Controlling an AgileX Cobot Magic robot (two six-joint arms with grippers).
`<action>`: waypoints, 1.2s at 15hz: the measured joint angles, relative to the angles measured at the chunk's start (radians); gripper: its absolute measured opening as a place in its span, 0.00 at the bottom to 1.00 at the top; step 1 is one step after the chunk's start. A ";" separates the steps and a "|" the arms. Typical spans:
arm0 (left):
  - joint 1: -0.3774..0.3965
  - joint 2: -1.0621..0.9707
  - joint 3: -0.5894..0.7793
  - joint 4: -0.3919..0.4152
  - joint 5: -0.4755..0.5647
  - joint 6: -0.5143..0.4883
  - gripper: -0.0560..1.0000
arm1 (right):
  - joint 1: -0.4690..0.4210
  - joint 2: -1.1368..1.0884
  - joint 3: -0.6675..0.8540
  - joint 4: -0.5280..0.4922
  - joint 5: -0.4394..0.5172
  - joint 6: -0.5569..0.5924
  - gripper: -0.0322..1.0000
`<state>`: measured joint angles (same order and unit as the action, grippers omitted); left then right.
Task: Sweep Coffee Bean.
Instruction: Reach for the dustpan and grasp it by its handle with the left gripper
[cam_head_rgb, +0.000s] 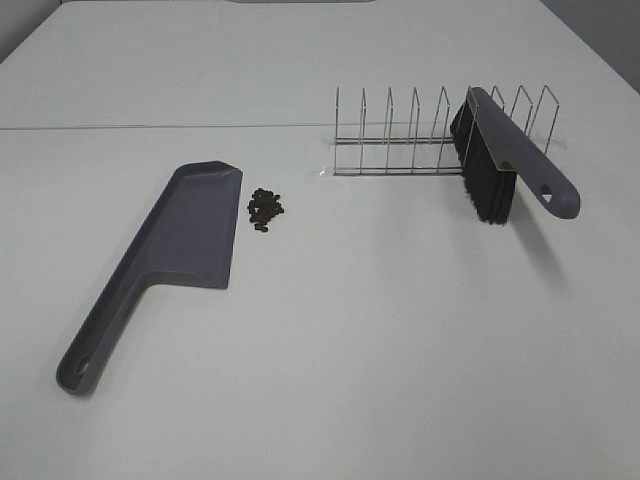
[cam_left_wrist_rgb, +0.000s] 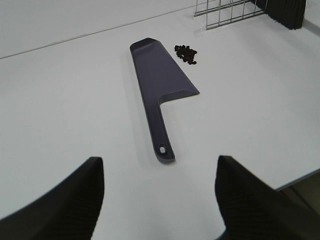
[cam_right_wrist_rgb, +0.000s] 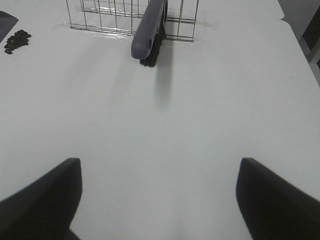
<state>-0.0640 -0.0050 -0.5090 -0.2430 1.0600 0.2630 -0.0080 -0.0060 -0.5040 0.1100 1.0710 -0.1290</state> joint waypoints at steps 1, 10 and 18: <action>0.000 0.000 0.000 0.000 0.000 0.000 0.64 | 0.000 0.000 0.000 0.000 0.000 0.000 0.80; 0.000 0.000 0.000 0.000 0.000 0.000 0.64 | 0.000 0.000 0.000 0.000 0.000 0.000 0.80; 0.000 0.000 0.000 0.000 0.000 0.000 0.64 | 0.000 0.000 0.000 0.000 0.000 0.000 0.80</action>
<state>-0.0640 -0.0050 -0.5090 -0.2430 1.0600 0.2630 -0.0080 -0.0060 -0.5040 0.1100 1.0710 -0.1290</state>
